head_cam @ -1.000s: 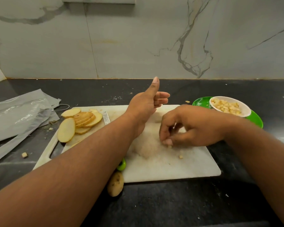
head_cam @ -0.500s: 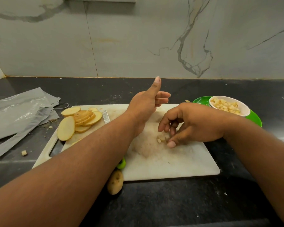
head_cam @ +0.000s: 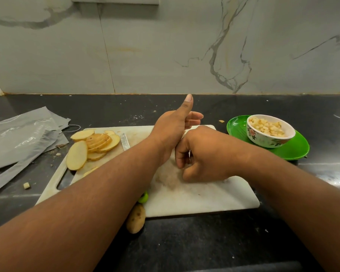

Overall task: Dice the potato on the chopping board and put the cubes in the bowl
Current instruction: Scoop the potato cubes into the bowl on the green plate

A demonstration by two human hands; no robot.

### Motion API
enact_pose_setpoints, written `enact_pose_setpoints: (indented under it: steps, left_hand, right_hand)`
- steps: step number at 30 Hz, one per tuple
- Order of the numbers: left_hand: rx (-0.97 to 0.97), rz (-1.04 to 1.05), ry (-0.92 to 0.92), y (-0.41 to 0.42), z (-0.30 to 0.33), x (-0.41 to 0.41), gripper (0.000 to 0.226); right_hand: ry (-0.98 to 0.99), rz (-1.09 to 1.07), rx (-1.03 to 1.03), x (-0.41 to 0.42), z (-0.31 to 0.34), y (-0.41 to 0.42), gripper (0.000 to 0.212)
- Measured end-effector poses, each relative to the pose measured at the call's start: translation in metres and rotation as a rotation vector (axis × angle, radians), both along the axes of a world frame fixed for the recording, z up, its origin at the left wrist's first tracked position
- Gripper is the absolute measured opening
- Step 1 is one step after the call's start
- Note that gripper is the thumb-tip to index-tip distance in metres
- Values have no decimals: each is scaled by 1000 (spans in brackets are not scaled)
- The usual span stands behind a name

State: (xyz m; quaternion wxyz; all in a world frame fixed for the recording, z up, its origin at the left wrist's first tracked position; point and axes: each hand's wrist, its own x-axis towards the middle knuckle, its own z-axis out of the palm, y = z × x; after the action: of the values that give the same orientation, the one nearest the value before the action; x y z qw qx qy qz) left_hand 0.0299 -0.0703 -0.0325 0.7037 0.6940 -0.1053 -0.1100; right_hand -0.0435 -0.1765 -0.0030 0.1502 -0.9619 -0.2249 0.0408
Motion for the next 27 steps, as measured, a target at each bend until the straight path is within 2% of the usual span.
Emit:
enact_pose_setpoints:
  steps: [8, 17, 20, 23, 27]
  left_hand:
    - [55, 17, -95, -6, 7, -8, 59]
    - [147, 57, -199, -2, 10, -13, 58]
    - [164, 53, -305, -10, 17, -15, 52]
    - [199, -46, -393, -26, 29, -20, 46]
    - [290, -166, -477, -60, 39, -20, 23]
  right_hand:
    - [114, -29, 96, 1, 3, -8, 7]
    - [84, -58, 82, 3, 0, -13, 7]
    - [14, -171, 143, 7, 11, -39, 6]
    - [-113, -356, 248, 8, 29, -83, 10]
    - [-287, -621, 354, 6, 42, -142, 9]
